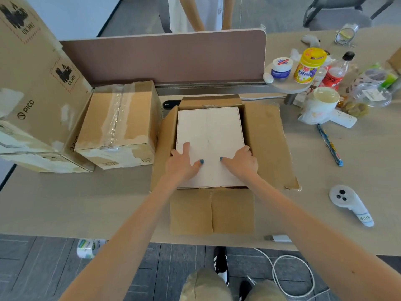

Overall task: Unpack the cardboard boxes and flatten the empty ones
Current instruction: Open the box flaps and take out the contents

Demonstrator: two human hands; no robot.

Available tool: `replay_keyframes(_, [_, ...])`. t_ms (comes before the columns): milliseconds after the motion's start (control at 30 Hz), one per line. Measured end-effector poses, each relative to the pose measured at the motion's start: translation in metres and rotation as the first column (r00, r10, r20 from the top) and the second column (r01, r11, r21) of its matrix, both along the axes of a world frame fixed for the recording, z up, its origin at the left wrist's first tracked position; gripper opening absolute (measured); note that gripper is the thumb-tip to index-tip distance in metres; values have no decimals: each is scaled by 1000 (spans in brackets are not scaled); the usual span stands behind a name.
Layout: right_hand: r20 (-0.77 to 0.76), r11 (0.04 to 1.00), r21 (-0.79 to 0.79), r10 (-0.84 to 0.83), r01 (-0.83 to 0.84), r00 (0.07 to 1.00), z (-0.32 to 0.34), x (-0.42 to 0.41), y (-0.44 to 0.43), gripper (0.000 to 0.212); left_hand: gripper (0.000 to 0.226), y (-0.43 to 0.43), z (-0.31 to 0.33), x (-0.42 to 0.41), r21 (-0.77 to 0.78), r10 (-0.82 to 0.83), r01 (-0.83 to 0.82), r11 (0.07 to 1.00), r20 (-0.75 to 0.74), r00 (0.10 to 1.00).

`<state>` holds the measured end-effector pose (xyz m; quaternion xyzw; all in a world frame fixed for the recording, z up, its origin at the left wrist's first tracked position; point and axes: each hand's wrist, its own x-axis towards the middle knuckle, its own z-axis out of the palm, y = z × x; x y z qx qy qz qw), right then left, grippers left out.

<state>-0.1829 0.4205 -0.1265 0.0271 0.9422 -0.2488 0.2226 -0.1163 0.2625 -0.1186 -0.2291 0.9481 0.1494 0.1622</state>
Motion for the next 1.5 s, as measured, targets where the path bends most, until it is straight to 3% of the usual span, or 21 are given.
replay_keyframes(133, [-57, 1000, 7, 11, -10, 998, -4, 7, 2, 76, 73, -2, -20, 5, 240, 127, -98, 966, -110, 986])
replay_keyframes(300, [-46, 992, -107, -79, 74, 996, -3, 6, 3, 66, 70, -6, -30, 4, 311, 196, -126, 942, -205, 959])
replay_keyframes(600, [-142, 966, -236, -144, 108, 979, 13, 5, 4, 59, 55, -15, -12, -3, 274, 218, -118, 955, -371, 903])
replay_keyframes(833, [-235, 956, -279, -155, 86, 960, 43, 6, 11, 65, 51, -10, 31, 1, 316, 252, -115, 942, -436, 864])
replay_keyframes(967, [-304, 942, -328, -175, 70, 936, 71, 8, 21, 54, 49, -2, 62, 7, 320, 251, -91, 943, -506, 825])
replay_keyframes(1233, [-365, 866, -498, -257, 45, 895, 126, 12, 68, 53, 49, 45, 131, 2, 166, 180, -95, 982, -632, 754])
replay_keyframes(1500, [-418, 849, -521, -345, 89, 840, 154, -7, 156, 66, 51, 130, 162, -28, 103, 81, -15, 995, -675, 733])
